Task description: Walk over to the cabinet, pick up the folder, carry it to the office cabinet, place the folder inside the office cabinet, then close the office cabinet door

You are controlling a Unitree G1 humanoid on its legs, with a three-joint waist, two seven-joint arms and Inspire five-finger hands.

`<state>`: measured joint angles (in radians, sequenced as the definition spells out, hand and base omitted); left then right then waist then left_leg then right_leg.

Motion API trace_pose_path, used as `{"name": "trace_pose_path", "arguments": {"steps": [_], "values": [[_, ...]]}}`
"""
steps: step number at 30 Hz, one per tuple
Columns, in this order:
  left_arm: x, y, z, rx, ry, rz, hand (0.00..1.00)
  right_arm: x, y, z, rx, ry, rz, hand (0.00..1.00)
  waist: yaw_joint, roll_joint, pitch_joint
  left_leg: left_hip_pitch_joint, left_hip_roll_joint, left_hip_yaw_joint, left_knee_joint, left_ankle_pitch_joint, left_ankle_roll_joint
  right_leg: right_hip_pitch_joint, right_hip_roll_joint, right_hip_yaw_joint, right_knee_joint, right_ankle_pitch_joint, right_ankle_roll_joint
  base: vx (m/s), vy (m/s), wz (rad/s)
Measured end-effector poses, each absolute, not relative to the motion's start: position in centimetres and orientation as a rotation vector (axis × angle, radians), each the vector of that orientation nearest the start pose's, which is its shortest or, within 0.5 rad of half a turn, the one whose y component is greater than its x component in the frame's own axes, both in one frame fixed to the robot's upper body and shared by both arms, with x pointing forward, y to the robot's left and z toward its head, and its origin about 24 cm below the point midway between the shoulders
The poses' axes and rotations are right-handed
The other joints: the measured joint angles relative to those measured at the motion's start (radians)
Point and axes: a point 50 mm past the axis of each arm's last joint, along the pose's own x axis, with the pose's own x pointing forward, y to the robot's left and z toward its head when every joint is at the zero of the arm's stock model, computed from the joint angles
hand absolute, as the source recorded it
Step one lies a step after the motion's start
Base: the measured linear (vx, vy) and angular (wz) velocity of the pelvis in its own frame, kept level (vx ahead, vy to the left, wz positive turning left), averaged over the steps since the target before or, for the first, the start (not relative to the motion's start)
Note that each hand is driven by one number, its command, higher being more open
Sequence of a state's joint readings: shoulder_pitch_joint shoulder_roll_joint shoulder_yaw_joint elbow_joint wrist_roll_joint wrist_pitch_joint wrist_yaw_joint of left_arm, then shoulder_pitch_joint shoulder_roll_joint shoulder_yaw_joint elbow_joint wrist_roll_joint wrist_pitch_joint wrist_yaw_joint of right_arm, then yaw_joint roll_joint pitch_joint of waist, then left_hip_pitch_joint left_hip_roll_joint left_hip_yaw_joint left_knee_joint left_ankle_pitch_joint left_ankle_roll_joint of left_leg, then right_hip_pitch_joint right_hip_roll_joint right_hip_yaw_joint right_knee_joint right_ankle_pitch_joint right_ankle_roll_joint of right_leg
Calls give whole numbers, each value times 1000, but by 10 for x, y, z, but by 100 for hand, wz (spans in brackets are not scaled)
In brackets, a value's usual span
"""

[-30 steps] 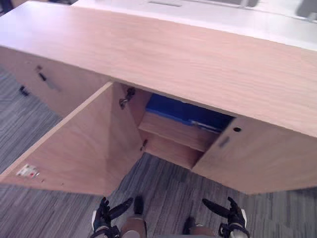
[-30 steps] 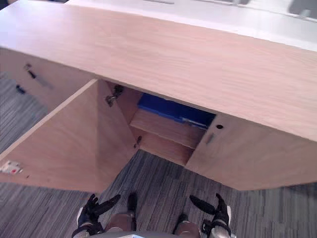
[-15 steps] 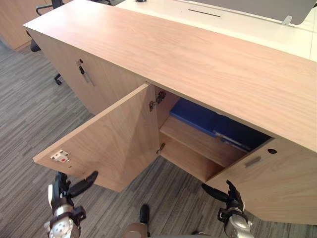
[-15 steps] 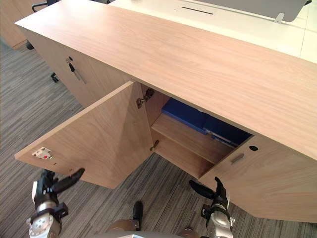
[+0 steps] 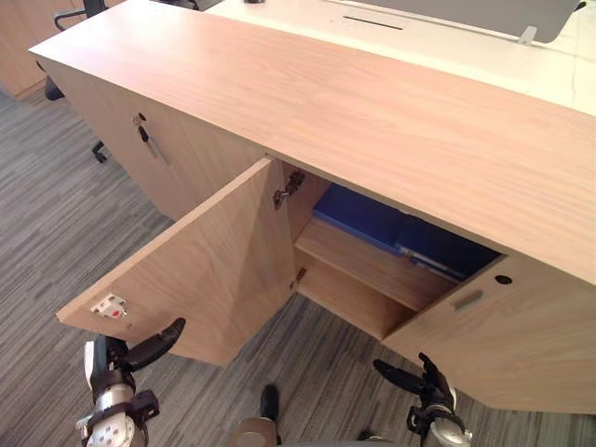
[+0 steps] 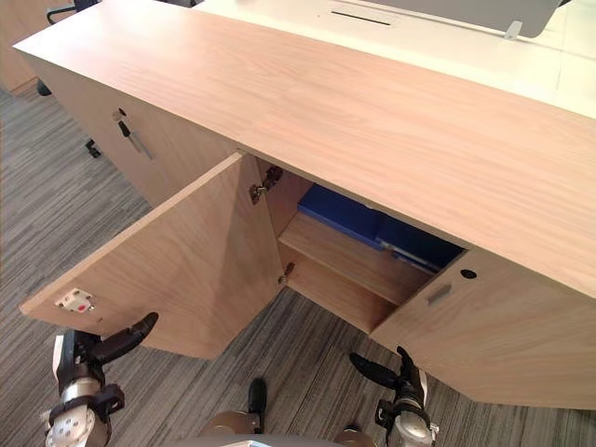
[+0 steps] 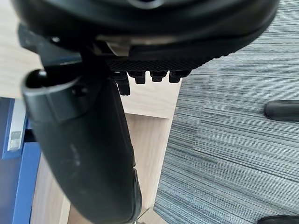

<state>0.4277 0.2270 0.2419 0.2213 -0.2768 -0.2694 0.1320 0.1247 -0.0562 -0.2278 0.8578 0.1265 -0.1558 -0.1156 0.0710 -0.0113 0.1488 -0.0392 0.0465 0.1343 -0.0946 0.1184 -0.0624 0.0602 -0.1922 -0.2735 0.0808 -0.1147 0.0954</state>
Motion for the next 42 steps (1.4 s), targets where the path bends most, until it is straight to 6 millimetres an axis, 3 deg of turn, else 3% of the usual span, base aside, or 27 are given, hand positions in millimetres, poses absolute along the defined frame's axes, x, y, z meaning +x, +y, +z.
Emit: {"name": "trace_pose_path", "arguments": {"steps": [7,11,12,14,15,18,20,22,26,33,38,40,42], "values": [[82,242,-63,-15,476,373,100,116,-215,-139,98,829,-448,100,-1,2,0,-30,4,57,0,6,5,-77,4,99,1,18,8,-116,47,-28],[75,194,-83,-101,582,133,100,127,-217,-134,81,796,-441,100,-18,23,16,-99,5,123,5,13,16,-194,17,227,1,46,19,-104,78,-47],[80,177,-84,-125,586,43,100,133,-218,-132,78,783,-436,100,-40,35,28,-107,2,142,5,14,19,-215,16,258,0,52,19,-72,71,-55],[94,164,-85,-125,572,-52,100,142,-215,-130,74,767,-419,100,-69,44,51,-107,-1,166,5,12,22,-230,16,291,-1,60,13,-57,55,-48],[113,151,-83,-101,537,-146,100,148,-210,-128,63,758,-389,100,-89,45,67,-111,0,190,5,11,22,-249,17,316,-5,71,10,-55,44,-53],[145,131,-75,-80,462,-244,100,155,-205,-125,44,740,-358,100,-116,47,76,-137,1,220,5,11,22,-286,18,342,-23,98,6,-23,19,-40],[185,112,-57,-20,353,-327,100,159,-202,-124,22,736,-339,100,-138,47,82,-149,0,237,5,13,20,-302,19,359,-41,127,5,34,3,-27],[212,104,-41,29,266,-341,100,161,-200,-123,5,732,-324,100,-164,47,83,-149,-4,244,6,14,22,-301,20,365,-55,146,13,72,-2,-19],[259,107,-10,151,118,-276,100,169,-200,-120,-3,712,-316,100,-199,51,85,-145,6,250,6,20,32,-299,32,384,-80,180,38,128,-41,-25],[293,128,5,239,75,-134,100,169,-211,-118,-30,708,-326,100,-225,51,85,-110,12,209,6,20,31,-260,35,358,-79,180,38,36,-25,1],[281,140,-9,234,133,-94,100,163,-210,-122,-22,733,-320,100,-224,51,85,-82,13,184,0,22,28,-222,34,337,-81,180,33,-83,-2,11],[263,149,-27,214,202,-72,100,160,-210,-124,-19,744,-321,100,-222,50,83,-70,14,180,0,18,20,-210,34,330,-84,169,20,-100,-1,4],[247,154,-38,185,251,-60,100,157,-210,-125,-16,750,-325,100,-220,50,81,-70,14,178,0,18,18,-206,34,327,-87,163,27,-52,-5,2]]}}
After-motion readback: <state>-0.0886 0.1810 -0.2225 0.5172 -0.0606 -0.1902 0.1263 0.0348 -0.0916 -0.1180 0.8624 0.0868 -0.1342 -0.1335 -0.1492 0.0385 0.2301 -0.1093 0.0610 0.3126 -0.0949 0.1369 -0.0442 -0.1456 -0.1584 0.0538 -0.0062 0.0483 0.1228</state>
